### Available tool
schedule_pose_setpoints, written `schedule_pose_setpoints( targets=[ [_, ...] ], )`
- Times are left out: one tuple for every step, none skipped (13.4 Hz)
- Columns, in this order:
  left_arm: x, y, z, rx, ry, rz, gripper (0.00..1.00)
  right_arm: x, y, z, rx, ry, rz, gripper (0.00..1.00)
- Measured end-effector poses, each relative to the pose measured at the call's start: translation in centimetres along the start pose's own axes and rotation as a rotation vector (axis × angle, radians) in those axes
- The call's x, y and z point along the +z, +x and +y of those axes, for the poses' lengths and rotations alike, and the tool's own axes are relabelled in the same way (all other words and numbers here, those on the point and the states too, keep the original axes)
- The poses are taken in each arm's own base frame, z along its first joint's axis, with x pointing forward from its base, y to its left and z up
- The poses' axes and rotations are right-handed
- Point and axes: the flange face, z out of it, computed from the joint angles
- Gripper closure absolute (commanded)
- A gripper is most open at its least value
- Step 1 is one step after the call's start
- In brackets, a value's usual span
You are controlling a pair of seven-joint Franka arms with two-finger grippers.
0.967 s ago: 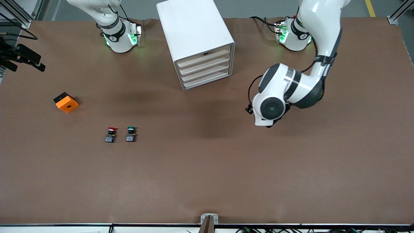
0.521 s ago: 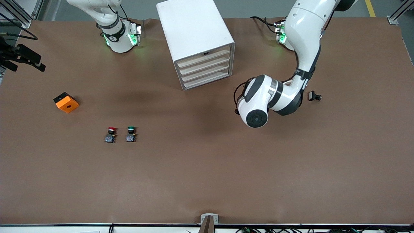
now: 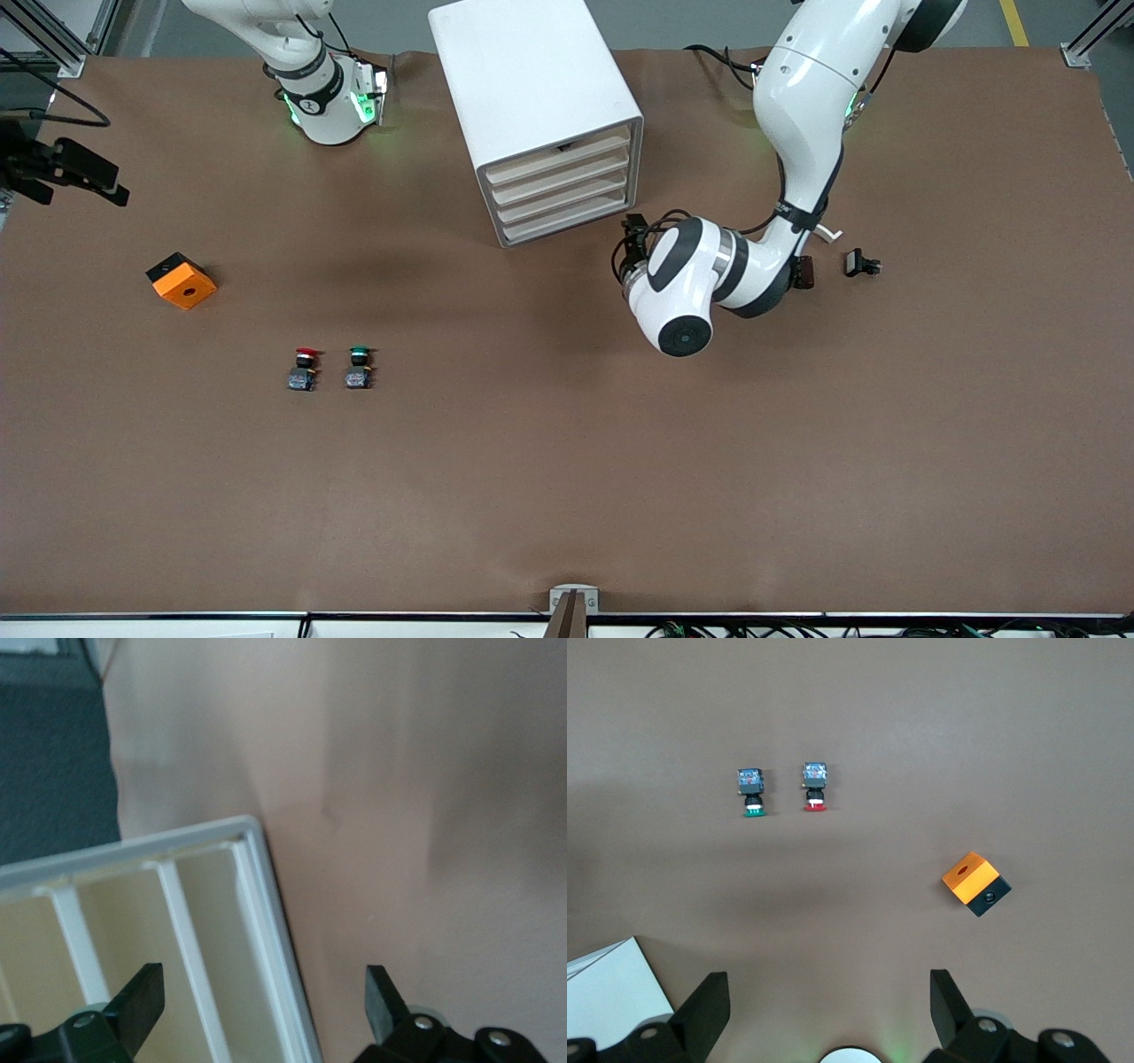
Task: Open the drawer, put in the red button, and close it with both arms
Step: 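Grasp the drawer handle with the left gripper while the right gripper reaches the red button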
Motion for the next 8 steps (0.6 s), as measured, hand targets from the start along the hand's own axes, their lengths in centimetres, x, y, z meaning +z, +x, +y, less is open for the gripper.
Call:
schedule_pose_setpoints(
  targets=[
    [0.3, -0.4, -0.2, -0.022, 0.019, -0.022, 0.0, 0.8, 0.6, 0.3, 0.005, -0.002, -0.008, 0.0],
    [0.7, -0.8, -0.3, -0.043, 0.039, -0.042, 0.0, 1.3, 1.2, 0.6, 0.01, -0.004, -0.011, 0.0],
    [1.3, -1.0, -0.2, -0.064, 0.061, -0.058, 0.0, 2.0, 1.7, 0.8, 0.014, -0.005, -0.018, 0.0],
    [1.9, -1.2, -0.1, -0.091, 0.084, -0.067, 0.0, 3.1, 2.4, 1.3, 0.023, -0.006, -0.036, 0.0],
    [2.6, -1.4, 0.0, -0.122, 0.104, -0.066, 0.0, 4.4, 3.2, 2.1, 0.035, -0.004, -0.059, 0.0],
    [3.2, -1.6, 0.0, -0.156, 0.117, -0.061, 0.0, 5.7, 3.8, 3.0, 0.043, -0.002, -0.086, 0.0],
    [3.8, -1.8, -0.1, -0.193, 0.14, -0.06, 0.0, 7.2, 4.4, 3.7, 0.046, 0.002, -0.118, 0.0],
    [4.3, -1.9, -0.3, -0.225, 0.176, -0.066, 0.0, 8.4, 4.9, 4.0, 0.05, 0.003, -0.14, 0.0]
  ],
)
